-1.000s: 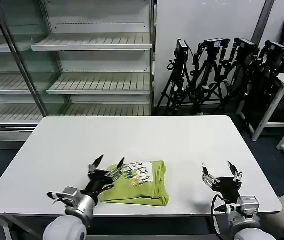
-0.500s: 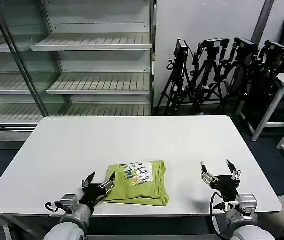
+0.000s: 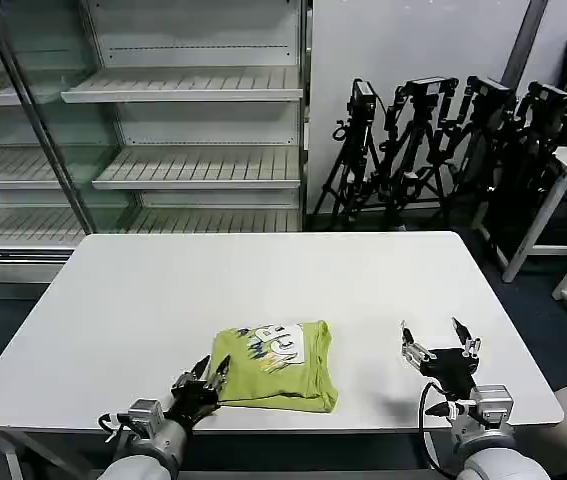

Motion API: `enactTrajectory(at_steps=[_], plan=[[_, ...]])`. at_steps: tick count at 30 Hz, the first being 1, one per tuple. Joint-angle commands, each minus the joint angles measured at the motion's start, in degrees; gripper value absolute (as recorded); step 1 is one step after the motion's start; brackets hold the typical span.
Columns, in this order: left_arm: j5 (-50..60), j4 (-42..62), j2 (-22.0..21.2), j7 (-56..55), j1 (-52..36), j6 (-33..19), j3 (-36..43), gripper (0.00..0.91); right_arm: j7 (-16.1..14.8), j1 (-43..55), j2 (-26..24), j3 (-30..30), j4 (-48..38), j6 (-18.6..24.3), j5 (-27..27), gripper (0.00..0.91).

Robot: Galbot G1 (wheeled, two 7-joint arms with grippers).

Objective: Fold and organize the clothes.

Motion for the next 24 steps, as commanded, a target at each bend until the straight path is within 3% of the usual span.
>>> enactTrajectory(at_steps=[1,8,11,14,15,20,24], plan=[[-0.84,0.75,-2.55,0.97,1.17,-1.37,0.52,0.020,0.01,0.22,0.06,0.01,-0.15,0.13,0.06,0.907],[-2.18,-2.71,-2.14,0.79,0.85,-3.78,-1.33,0.010,-0.01,0.41,0.24,-0.43,-0.35,0.31,0.01,0.907],[-1.45,-4.64,0.64,0.68,-0.93,-3.55,-5.03,0.010,-0.02,0.43,0.04,-0.38,-0.21,0.31,0.03,0.907],[-0.62,-5.89,6.30,1.28,-2.55,-3.04,-10.09,0.010,0.00,0.56,-0.17,-0.38,0.01,0.32,0.03,0.907],[0.04,-5.64,10.55,2.06,-3.07,-3.17,-13.19,0.010,-0.03,0.63,-0.20,-0.42,0.12,0.34,-0.01,0.907],[-0.18,-0.59,23.90,3.78,-3.14,-4.45,-23.08,0.010,-0.04,0.97,-0.12,-0.96,0.21,0.33,-0.10,0.907],[0.27,3.01,32.66,5.37,-2.48,-5.52,-28.25,0.010,-0.08,1.12,0.19,-1.34,0.04,0.38,-0.50,0.907]])
